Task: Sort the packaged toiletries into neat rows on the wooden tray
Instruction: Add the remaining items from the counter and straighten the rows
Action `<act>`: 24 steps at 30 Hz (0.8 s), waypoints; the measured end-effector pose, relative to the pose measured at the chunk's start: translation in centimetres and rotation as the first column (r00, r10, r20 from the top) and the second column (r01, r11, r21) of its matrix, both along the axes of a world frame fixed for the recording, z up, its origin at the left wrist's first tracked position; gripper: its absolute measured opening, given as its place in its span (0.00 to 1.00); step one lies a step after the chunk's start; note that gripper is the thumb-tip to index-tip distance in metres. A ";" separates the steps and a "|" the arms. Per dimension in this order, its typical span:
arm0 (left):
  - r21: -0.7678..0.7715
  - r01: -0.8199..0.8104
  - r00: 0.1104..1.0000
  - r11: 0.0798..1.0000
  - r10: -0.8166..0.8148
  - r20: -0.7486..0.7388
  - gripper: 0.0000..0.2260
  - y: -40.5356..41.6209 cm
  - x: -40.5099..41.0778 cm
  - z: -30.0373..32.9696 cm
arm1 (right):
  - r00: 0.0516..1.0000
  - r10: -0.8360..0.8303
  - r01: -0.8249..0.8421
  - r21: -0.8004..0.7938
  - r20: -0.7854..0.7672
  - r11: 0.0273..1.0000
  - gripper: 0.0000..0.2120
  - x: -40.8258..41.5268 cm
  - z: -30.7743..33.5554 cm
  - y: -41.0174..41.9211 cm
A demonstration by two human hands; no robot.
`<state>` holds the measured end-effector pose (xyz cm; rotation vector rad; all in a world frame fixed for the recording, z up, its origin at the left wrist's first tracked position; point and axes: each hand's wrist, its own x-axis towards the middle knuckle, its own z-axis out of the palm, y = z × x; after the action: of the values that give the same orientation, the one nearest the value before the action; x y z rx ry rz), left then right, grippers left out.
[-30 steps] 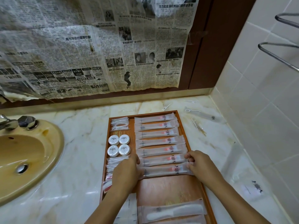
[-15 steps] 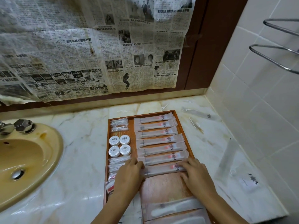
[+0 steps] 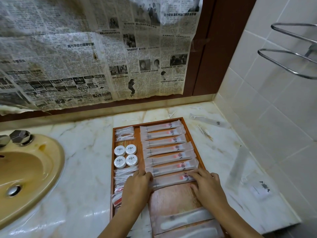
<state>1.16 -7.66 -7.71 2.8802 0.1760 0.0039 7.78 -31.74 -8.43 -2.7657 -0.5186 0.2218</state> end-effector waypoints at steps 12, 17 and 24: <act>-0.032 -0.006 1.000 0.999 0.005 -0.026 0.10 0.1 0.5 0.6 | 0.997 -0.062 0.064 0.064 -0.040 0.996 0.17 0.4 -0.2 -0.9; -0.063 0.017 1.000 0.998 -0.018 -0.020 0.11 -0.8 2.1 2.0 | 0.985 -0.164 0.149 0.236 0.049 0.960 0.14 1.6 0.7 -2.5; -0.215 0.084 0.996 0.973 -0.076 0.043 0.09 -7.2 7.1 4.5 | 0.878 -0.478 0.453 0.356 -0.019 0.817 0.13 4.0 1.1 -8.2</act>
<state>8.28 -14.82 -3.20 2.6654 0.0498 0.0189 11.74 -39.90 -7.31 -2.4526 0.1149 -0.0824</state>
